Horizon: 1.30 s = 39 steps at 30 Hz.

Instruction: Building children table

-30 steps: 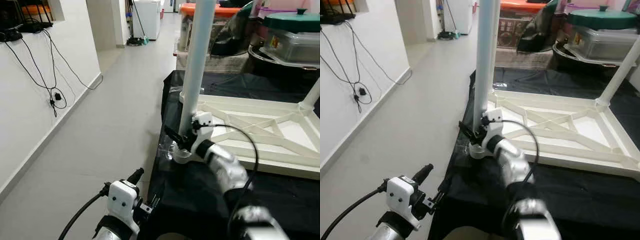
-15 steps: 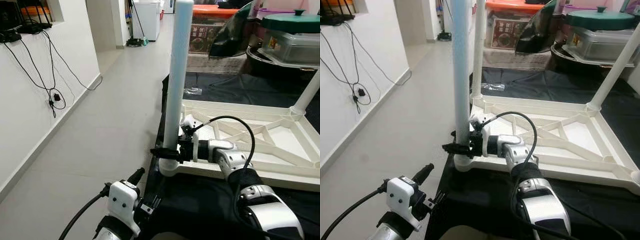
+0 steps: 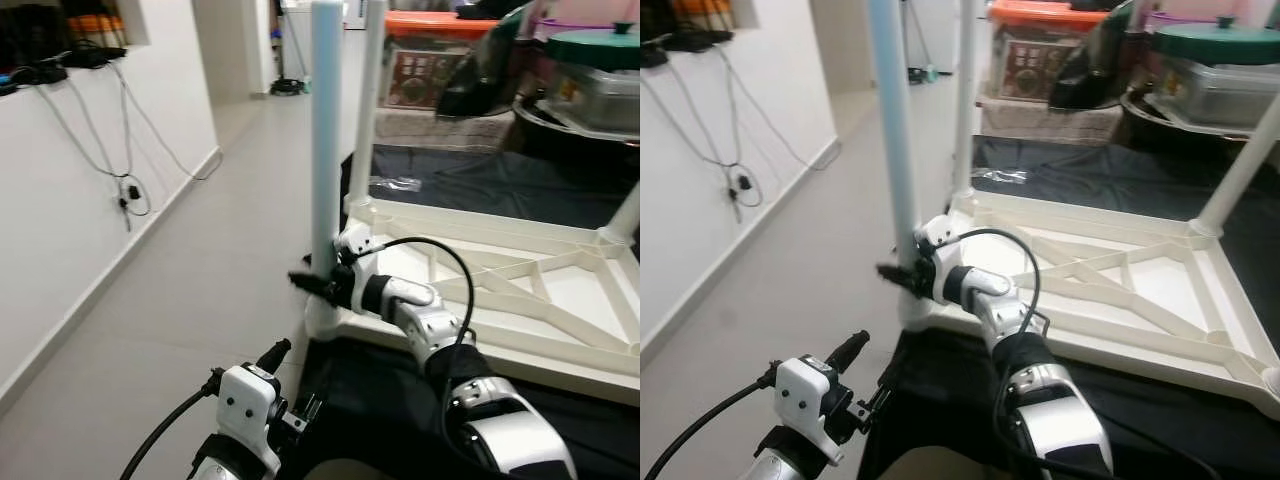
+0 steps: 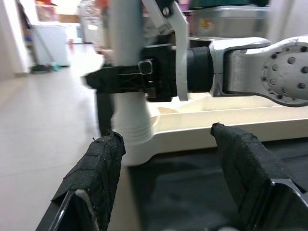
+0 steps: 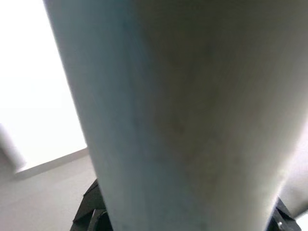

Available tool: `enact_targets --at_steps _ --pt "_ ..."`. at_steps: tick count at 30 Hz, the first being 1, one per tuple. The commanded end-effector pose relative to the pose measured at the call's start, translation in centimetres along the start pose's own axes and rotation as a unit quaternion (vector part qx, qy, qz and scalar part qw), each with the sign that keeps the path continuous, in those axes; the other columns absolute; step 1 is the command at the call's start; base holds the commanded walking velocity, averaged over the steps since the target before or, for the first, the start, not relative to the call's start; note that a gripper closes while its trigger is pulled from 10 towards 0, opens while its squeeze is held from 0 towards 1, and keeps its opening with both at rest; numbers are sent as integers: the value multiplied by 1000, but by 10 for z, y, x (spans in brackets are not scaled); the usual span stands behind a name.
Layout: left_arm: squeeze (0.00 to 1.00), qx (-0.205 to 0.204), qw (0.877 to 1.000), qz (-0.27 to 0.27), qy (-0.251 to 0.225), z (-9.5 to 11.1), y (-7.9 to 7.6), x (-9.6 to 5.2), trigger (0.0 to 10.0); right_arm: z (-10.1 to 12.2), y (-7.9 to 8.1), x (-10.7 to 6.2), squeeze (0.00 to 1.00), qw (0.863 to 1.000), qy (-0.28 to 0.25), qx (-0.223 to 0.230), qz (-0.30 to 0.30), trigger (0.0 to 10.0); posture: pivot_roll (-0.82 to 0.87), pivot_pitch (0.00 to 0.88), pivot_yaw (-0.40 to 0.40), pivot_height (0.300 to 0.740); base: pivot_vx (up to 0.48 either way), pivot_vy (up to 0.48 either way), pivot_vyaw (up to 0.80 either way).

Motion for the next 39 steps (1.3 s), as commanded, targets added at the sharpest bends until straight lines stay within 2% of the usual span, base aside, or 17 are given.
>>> enact_targets --at_steps 1,2,4,7,8,11,12,17,18,19,23,24,26,27,36,38,39 --pt "0 -3 1000 3 2 -2 2 -1 10000 -22 -21 -13 0 993 67 3 -93 0 50 0 -21 740 0 0 0" --pt "0 -3 1000 3 3 -2 2 -1 10000 -26 -39 -26 0 974 84 15 -208 0 49 0 -21 740 0 0 0" --pt "0 -3 1000 3 3 -2 2 -1 10000 -26 -39 -26 0 974 84 15 -208 0 49 0 -21 740 0 0 0" --pt "0 -3 1000 3 4 -3 2 -1 10000 -30 -52 -40 0 947 97 34 -305 0 49 0 -21 740 0 0 0" --pt "0 -3 1000 3 5 -3 2 -1 10000 -32 -58 -55 0 910 102 62 -397 0 47 0 -18 740 0 0 0" --pt "0 -3 1000 3 5 -3 2 -1 10000 -32 -58 -55 0 910 102 62 -397 0 47 0 -18 740 0 0 0" --pt "0 -3 1000 2 5 -3 2 -1 10000 -34 -57 -65 0 879 108 85 -457 0 47 0 -18 740 0 0 0" --pt "0 -3 1000 2 6 -4 1 -1 10000 -32 -41 -64 0 860 105 114 -486 0 46 0 -21 740 0 0 0" --pt "0 -3 1000 3 5 -4 1 -1 10000 -30 -35 -59 0 864 95 119 -479 2078 46 0 -21 740 0 0 0" --pt "0 -3 1000 3 5 -4 1 -1 10000 -20 -27 -46 1000 896 52 112 -427 10000 49 0 -23 740 0 0 0" --pt "0 -3 1000 4 6 -5 1 -1 10000 -7 -23 -35 1000 922 -6 91 -377 10000 47 0 -23 740 0 0 0" --pt "0 -4 1000 4 6 -5 1 -1 10000 -2 -25 -34 773 925 -21 77 -371 10000 47 0 -23 740 0 0 0" --pt "0 -4 1000 4 6 -5 1 -1 10000 -2 -25 -34 773 925 -21 77 -371 10000 47 0 -23 740 0 0 0" --pt "0 -4 1000 4 7 -5 1 -1 10000 1 -30 -31 0 932 -45 83 -351 10000 47 0 -23 740 0 0 0" --pt "0 -4 1000 4 8 -6 1 -1 10000 10 -40 -26 0 974 -100 93 -183 10000 47 0 -23 740 0 0 0" --pt "0 -4 1000 3 8 -7 1 -1 10000 9 -38 -30 0 988 -93 118 -34 10000 48 0 -22 740 0 0 0" --pt "0 -4 1000 3 8 -7 1 -1 10000 9 -38 -30 0 988 -93 118 -34 10000 48 0 -22 740 0 0 0"
Point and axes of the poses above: a point about 5 cm out from each wrist's last joint towards the gripper, its own x axis pointing out of the wrist towards the gripper, its own z axis along the axis of the wrist's last joint, y = z × x, the point moved 1 cm from there along x, pointing out of the wrist towards the gripper, and after that the axes turned 10 degrees about -x, right-handed, at the moved point
